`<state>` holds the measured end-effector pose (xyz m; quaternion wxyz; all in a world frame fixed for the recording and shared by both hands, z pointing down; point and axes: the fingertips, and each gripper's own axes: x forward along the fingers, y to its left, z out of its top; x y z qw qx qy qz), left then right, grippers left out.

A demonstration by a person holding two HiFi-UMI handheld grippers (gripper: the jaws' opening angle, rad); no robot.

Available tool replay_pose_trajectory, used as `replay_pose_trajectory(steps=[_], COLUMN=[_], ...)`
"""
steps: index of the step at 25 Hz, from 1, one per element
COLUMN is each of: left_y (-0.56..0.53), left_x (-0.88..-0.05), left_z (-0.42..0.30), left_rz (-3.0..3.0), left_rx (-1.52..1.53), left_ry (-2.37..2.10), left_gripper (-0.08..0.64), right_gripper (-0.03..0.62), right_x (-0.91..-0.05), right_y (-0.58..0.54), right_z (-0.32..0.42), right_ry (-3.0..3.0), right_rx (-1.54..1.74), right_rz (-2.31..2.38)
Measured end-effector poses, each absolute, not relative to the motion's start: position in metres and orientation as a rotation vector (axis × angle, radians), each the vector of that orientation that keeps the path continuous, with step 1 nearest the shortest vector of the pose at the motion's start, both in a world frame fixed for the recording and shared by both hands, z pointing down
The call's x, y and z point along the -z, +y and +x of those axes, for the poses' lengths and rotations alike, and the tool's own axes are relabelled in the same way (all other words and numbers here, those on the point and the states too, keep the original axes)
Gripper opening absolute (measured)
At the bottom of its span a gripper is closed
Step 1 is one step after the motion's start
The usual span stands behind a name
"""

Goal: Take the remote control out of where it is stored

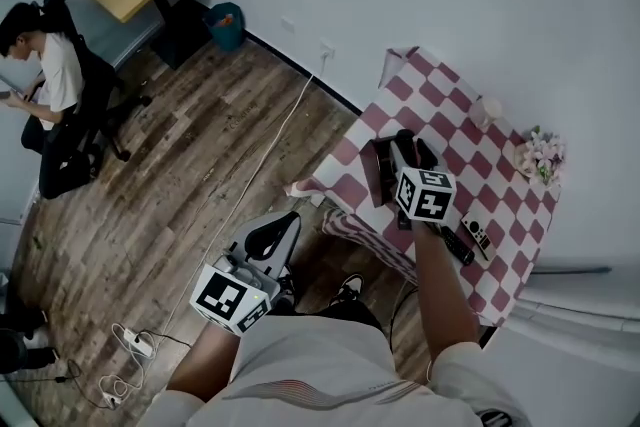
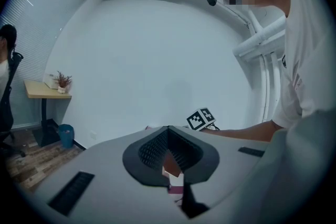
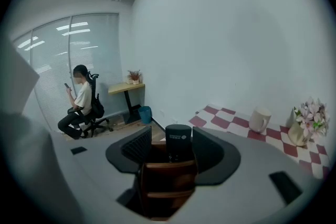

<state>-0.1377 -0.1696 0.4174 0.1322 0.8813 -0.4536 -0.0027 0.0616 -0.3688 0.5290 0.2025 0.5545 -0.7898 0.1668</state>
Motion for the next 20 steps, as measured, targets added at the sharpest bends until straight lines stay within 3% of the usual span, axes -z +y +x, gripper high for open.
replay_pose_trajectory(steps=[11,12,20], left_y=[-0.172,-0.172,-0.173], left_x=[-0.432,-0.433,-0.435], left_z=[-0.149,-0.149,-0.142], left_rz=[2.536,2.533,2.537], left_rx=[-0.033,-0.04,-0.06], left_ry=[-1.313,-1.311,-1.292], left_gripper=[0.008,0.008,0.008], right_gripper=[0.223,0.193,0.187], right_x=[-0.569,-0.568,-0.535], right_y=[-0.388,-0.388,-0.378], right_z=[0.067,0.067,0.066], right_ry=[-2.067,-2.065,-2.161], right_rx=[-0.496,-0.482,-0.39], right_rz=[1.545,1.544,1.579])
